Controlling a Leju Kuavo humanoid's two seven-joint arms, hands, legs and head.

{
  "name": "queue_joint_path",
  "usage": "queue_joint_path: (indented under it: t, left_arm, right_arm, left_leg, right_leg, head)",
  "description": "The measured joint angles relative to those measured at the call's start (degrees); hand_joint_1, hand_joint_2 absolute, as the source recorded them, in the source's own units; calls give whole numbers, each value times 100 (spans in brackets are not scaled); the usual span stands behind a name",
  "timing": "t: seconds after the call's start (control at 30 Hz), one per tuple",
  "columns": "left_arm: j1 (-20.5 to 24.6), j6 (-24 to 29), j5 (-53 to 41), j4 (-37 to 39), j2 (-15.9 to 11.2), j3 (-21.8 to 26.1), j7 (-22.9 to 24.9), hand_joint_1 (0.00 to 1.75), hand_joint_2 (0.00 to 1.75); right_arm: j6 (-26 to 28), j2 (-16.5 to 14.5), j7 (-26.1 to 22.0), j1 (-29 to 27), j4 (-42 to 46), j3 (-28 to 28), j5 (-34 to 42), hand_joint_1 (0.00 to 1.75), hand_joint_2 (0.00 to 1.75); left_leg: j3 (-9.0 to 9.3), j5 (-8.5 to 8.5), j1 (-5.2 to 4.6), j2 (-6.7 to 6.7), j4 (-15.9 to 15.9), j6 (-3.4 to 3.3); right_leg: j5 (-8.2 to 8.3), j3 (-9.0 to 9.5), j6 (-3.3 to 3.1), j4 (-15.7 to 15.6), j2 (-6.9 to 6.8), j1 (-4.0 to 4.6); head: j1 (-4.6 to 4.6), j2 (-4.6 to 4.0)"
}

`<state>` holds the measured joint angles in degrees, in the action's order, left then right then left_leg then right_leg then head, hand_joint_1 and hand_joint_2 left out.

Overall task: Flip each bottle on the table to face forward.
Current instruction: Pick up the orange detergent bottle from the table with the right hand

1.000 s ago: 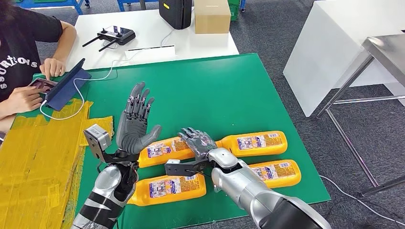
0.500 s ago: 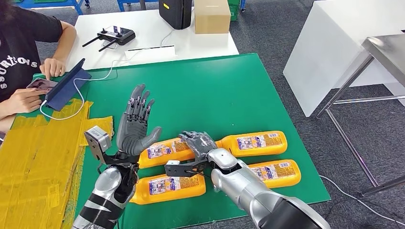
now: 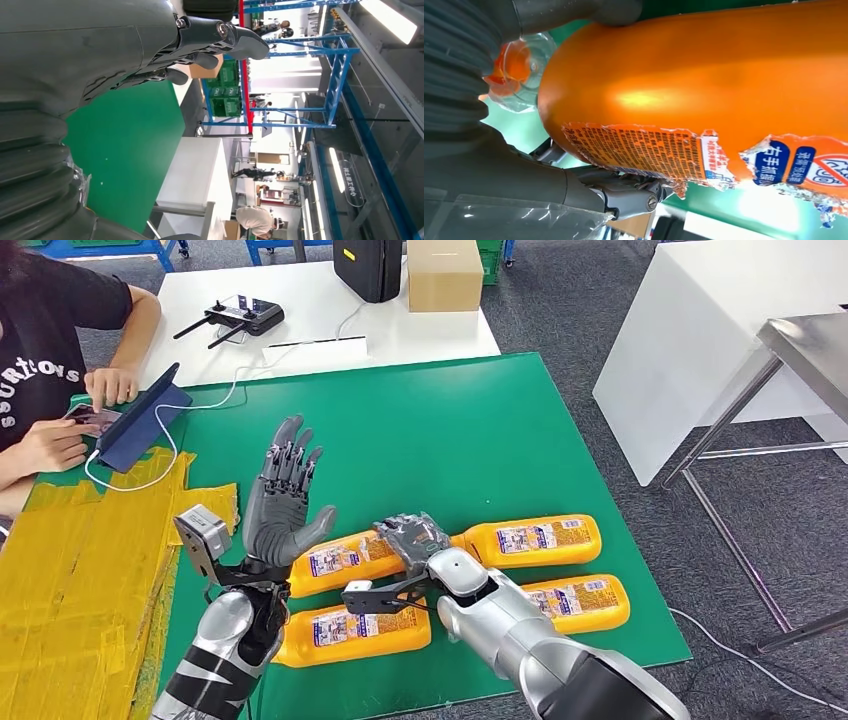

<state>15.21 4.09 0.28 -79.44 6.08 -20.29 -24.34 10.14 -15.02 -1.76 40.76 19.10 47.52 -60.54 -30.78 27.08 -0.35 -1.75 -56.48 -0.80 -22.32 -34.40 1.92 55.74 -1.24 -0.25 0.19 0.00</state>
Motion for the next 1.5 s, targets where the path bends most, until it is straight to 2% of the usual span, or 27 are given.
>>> queue_joint_path:
  t: [0.33,0.63,0.73,0.87,1.03,1.23,1.5]
  left_arm:
    - [-184,55,-31,-193,-8,58,-11,0,175]
    - [-241,89,-73,-265,-19,97,-11,0,175]
    - [-297,121,-107,-315,-21,120,-8,0,175]
    - [-424,154,-148,-427,-22,186,6,0,175]
    - [-516,167,-195,-496,-22,261,15,0,175]
    - [-616,225,-251,-537,-22,297,33,0,175]
    - [-760,274,-430,-565,-22,298,110,0,175]
  right_arm:
    - [1183,57,159,-95,-2,-91,-40,175,175]
    - [1324,85,160,-109,0,-218,-24,175,175]
    - [1732,85,100,-149,51,-354,58,175,175]
    - [2259,87,-142,-192,268,-763,320,175,175]
    - [2529,87,-641,-303,577,-1478,930,175,175]
    - [2810,87,-1443,-554,1054,-2426,2046,175,175]
    - [2753,88,-1612,-958,1880,-3279,2775,175,175]
  left_leg:
    - [-3,0,0,1,0,0]
    - [-10,0,1,1,0,0]
    - [-11,0,0,1,0,0]
    - [-11,0,0,0,0,0]
    - [-11,0,0,1,0,0]
    - [-11,1,0,1,0,0]
    - [-13,2,0,2,0,0]
  right_leg:
    - [0,-3,0,1,0,0]
    - [0,-9,0,0,0,0]
    - [0,-9,0,1,0,0]
    - [0,-10,0,0,0,1]
    - [0,-10,0,0,-1,0]
    - [0,-10,0,0,-1,0]
    - [-1,-11,0,0,-1,0]
  head:
    - [0,1]
    - [1,0]
    - [1,0]
    - [1,0]
    - [1,0]
    - [1,0]
    - [1,0]
